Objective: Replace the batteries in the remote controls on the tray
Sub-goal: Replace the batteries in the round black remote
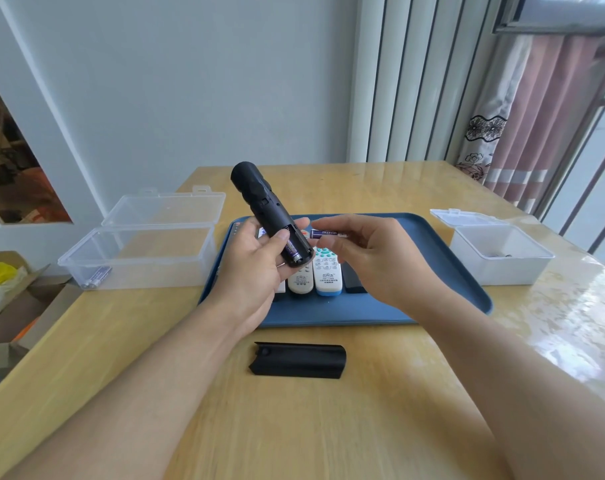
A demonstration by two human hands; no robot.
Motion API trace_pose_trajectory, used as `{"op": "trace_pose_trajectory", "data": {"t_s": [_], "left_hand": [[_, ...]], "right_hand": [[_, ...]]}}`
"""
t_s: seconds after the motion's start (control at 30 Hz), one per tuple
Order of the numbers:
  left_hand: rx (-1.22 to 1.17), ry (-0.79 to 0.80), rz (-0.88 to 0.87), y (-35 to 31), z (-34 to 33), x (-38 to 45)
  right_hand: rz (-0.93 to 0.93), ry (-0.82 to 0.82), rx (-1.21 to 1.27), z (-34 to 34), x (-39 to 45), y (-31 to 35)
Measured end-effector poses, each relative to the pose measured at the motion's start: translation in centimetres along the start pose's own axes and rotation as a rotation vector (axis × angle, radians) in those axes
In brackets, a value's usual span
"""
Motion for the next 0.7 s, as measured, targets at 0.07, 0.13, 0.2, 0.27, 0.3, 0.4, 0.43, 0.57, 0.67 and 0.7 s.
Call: {"op": "trace_pose_trajectory", "data": {"t_s": [0.07, 0.13, 0.2, 0.27, 0.3, 0.4, 0.43, 0.57, 0.67, 0.7], "left_hand": [[0.001, 0.010, 0.003, 0.0, 0.0, -0.1], [-0.001, 0.018, 0.005, 0.0, -0.1, -0.1], [0.002, 0.031, 0.008, -0.1, -0.1, -0.2], [0.035, 0.047, 0.009, -0.2, -0.2, -0.3], [0.051, 0.054, 0.009, -0.3, -0.2, -0.4], [0.043, 0.068, 0.007, -0.4, -0.3, -0.5], [0.029, 0.068, 0.008, -0.5, -0.3, -0.5], [-0.003, 0.055, 0.007, -0.3, -0.4, -0.6], [0.000, 0.056, 0.000, -0.4, -0.3, -0.6], [0.003, 0.053, -0.002, -0.4, -0.3, -0.5]], "right_hand": [[-0.003, -0.022, 0.049, -0.1, 0.0, -0.1], [-0.019, -0.061, 0.087, 0.0, 0.0, -0.1], [-0.016, -0.101, 0.091, 0.3, -0.1, -0.1], [0.002, -0.129, 0.094, 0.3, -0.3, 0.0], [0.011, -0.141, 0.093, 0.3, -0.4, 0.1], [0.042, -0.170, 0.055, 0.1, -0.7, 0.2], [0.057, -0.183, 0.027, 0.0, -0.8, 0.2], [0.172, -0.236, -0.157, -0.2, -1.0, 0.7], [0.249, -0.186, -0.287, -0.7, -0.8, 0.8], [0.257, -0.155, -0.310, -0.8, -0.7, 0.7]]}}
Point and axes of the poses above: each hand's wrist, its own x-axis towards the middle knuckle, its own z-axis out of the back of the hand, y = z × x, the point moved 4 cm from there along x, towards the middle knuckle, and after that the axes turned 7 degrees about y, right-handed, at the moved point
